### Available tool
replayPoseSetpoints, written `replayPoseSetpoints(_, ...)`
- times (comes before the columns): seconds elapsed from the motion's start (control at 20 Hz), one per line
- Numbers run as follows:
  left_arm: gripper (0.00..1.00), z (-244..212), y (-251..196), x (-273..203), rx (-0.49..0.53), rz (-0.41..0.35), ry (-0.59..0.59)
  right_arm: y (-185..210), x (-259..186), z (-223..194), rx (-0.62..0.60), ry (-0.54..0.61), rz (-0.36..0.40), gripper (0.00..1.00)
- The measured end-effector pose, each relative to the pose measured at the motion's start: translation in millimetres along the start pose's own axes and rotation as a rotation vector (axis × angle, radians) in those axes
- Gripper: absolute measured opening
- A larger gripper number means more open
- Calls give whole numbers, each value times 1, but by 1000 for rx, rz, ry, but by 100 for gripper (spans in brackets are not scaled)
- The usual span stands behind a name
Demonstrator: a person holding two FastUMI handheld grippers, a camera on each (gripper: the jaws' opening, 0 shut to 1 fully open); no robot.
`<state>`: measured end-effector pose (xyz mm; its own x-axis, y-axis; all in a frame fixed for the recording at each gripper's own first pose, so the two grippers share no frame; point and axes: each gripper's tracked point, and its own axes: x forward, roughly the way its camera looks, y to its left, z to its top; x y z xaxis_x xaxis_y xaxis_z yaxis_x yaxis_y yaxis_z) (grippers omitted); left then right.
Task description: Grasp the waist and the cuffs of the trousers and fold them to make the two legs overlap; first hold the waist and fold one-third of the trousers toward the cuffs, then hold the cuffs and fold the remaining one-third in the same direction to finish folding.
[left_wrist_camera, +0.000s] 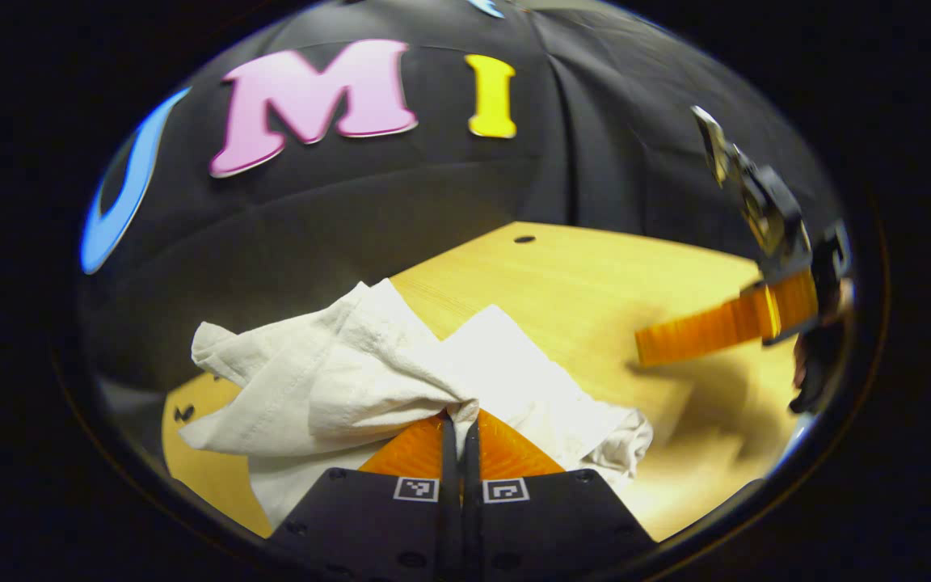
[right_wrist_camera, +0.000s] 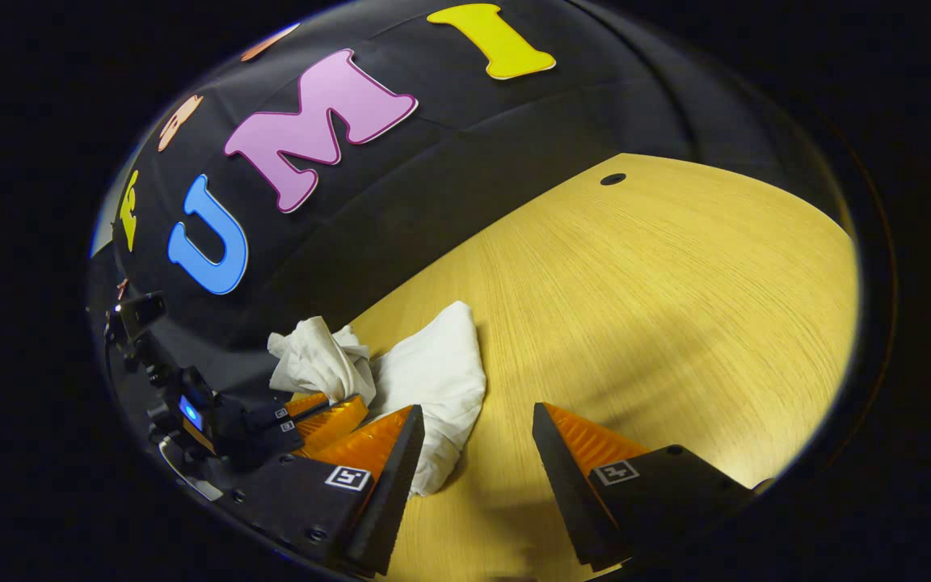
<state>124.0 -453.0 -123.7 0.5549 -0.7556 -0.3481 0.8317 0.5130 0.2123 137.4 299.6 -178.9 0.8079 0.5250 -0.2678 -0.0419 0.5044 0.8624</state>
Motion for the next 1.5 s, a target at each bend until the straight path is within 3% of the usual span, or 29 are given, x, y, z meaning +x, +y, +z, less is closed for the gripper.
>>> replayPoseSetpoints(0.2, 5, -10, -13, -2, 126, -36, 20, -36, -10, 12, 15, -13, -39, 84)
replayPoseSetpoints(0.45, 6, -23, -32, 5, 387, -63, 54, -64, -20, 27, 11, -24, -73, 84)
replayPoseSetpoints(0.85, 6, -38, -48, 8, 624, -23, 59, -76, -23, 36, 26, -28, -82, 84)
replayPoseSetpoints(0.95, 10, -39, -46, 8, 657, -5, 55, -75, -25, 38, 35, -28, -78, 84)
replayPoseSetpoints(1.05, 18, -35, -40, 4, 668, 16, 41, -74, -26, 41, 39, -29, -74, 84)
replayPoseSetpoints(1.15, 43, -28, -32, -1, 678, 50, 25, -66, -27, 42, 41, -23, -62, 84)
replayPoseSetpoints(1.2, 65, -23, -29, -7, 673, 62, 15, -62, -29, 43, 34, -23, -54, 84)
replayPoseSetpoints(1.25, 75, -17, -25, -14, 660, 73, 6, -55, -31, 46, 21, -27, -43, 84)
replayPoseSetpoints(1.3, 92, -11, -22, -21, 639, 79, 1, -48, -33, 49, 5, -30, -33, 84)
replayPoseSetpoints(1.35, 97, -5, -14, -37, 608, 90, -2, -42, -36, 53, -11, -34, -26, 84)
replayPoseSetpoints(1.5, 97, 15, 6, -76, 468, 145, -10, -15, -50, 73, -51, -57, -3, 84)
